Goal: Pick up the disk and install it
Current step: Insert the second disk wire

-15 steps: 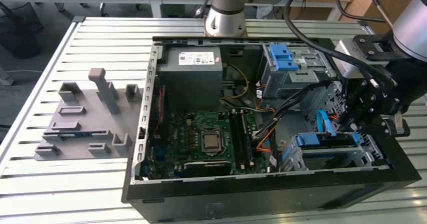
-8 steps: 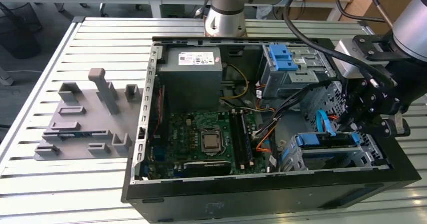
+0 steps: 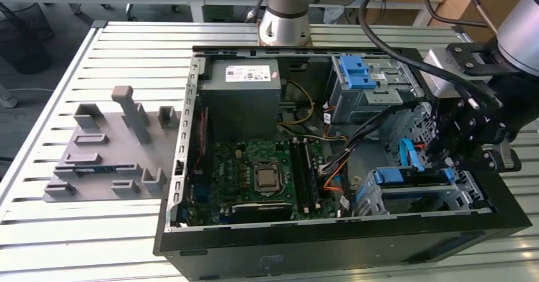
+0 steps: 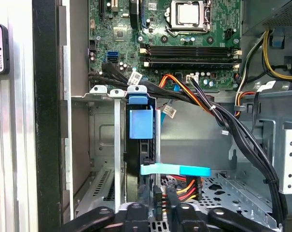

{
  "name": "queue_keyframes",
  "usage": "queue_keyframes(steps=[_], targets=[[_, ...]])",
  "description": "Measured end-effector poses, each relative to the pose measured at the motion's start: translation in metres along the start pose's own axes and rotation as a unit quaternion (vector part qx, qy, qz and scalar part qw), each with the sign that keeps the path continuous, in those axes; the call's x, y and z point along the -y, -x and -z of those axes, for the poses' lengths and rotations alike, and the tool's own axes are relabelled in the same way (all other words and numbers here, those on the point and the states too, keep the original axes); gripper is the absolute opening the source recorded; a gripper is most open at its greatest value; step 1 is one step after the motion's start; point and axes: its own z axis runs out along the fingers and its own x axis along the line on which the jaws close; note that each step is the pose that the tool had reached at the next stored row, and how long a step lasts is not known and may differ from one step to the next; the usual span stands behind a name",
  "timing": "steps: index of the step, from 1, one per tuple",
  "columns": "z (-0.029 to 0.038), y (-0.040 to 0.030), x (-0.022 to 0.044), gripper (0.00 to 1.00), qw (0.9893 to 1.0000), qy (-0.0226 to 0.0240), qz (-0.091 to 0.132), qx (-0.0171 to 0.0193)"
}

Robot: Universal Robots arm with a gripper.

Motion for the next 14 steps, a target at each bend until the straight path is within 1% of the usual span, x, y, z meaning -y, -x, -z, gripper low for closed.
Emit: queue_keyframes(steps=[1,5,6,7,8,10,14], targets=[[0.0017,0.0001,0.0001,0.31,1.0,0.0,0.0,0.0],[0.0089,0.0009,0.0004,0.31,1.0,0.0,0.0,0.0002],[0.0093,0.0014,0.0004,0.31,1.0,0.0,0.0,0.0004],[0.0093,0.0034,0.0004,0.31,1.0,0.0,0.0,0.0005],[0.0092,0.0058,0.0003,0.31,1.0,0.0,-0.001,0.0014],[0.0091,0.008,0.0003,0.31,1.0,0.0,-0.002,0.0023],[0.0089,0.0137,0.0002,0.31,1.0,-0.0001,-0.003,0.0024]])
